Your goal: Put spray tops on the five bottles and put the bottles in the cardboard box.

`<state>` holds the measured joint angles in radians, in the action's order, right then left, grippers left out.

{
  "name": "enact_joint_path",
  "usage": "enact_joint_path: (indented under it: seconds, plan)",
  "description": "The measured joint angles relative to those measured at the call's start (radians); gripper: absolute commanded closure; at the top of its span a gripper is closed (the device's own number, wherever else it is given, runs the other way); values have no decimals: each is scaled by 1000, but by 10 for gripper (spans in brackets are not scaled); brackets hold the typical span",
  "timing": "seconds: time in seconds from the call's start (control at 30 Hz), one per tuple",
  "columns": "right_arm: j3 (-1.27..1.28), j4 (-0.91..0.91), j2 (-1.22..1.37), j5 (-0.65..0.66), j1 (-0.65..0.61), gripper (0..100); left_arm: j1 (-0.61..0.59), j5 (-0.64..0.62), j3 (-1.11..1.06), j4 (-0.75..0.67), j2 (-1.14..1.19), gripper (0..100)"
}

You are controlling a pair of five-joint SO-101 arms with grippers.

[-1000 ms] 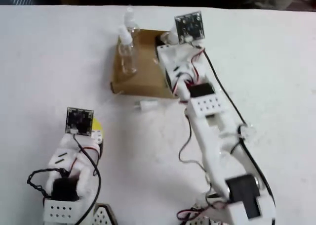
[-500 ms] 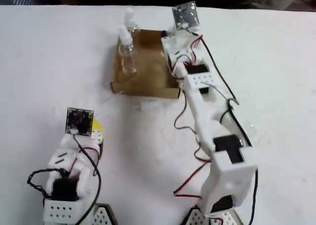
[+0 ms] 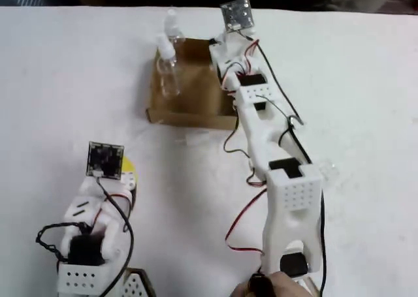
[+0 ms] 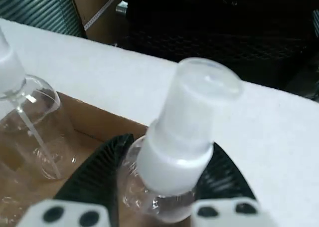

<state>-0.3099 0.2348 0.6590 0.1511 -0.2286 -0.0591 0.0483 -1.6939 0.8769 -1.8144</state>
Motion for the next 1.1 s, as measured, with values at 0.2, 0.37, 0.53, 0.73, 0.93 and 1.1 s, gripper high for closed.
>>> enact_joint_path:
  seconds: [0.2,0.37,0.53,0.73,0.93,1.1]
  plan:
    - [-95,69,61,97,9,983,0,0,0,0,0,976]
    - [-117,71,83,121,9,983,0,0,0,0,0,976]
    - [-117,71,83,124,9,981,0,0,0,0,0,976]
    - [-126,115,81,124,9,981,0,0,0,0,0,976]
    - [-132,135,81,124,9,982,0,0,0,0,0,976]
    - [-132,135,81,124,9,981,0,0,0,0,0,976]
